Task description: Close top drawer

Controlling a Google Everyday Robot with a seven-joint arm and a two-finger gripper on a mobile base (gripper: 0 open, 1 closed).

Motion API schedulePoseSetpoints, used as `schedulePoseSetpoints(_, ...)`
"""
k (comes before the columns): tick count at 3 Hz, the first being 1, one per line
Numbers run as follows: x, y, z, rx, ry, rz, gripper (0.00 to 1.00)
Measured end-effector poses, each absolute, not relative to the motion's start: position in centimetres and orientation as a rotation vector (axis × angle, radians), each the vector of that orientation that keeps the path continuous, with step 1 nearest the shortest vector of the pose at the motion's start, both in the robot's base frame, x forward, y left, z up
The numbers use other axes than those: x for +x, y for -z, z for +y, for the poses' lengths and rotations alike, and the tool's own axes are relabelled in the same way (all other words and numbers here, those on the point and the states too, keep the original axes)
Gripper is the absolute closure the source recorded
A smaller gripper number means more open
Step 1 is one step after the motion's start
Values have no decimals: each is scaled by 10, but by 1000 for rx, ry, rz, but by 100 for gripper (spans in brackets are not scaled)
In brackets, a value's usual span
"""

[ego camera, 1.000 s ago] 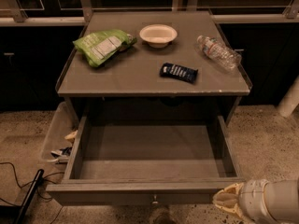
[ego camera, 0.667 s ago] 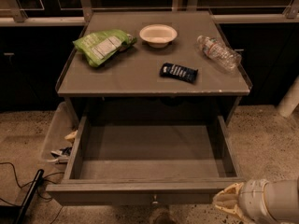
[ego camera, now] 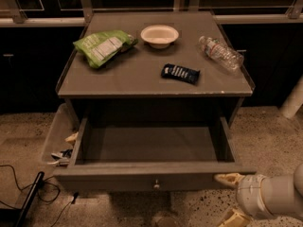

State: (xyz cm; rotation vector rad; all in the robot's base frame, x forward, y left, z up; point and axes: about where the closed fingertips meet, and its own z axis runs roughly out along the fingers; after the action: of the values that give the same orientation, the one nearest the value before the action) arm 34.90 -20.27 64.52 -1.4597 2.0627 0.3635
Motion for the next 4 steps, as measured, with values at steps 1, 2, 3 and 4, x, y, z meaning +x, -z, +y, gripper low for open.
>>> schedulePoseSetpoints(1, 392, -653, -187, -1507, -342, 1972, 37)
schedulePoseSetpoints(2, 452, -659, -177, -1550, -302, 1874, 61)
schedulePoseSetpoints(3, 488, -657, -178, -1555, -269, 1846, 84)
schedulePoseSetpoints(4, 516, -651, -187, -1534, -237, 1857, 100)
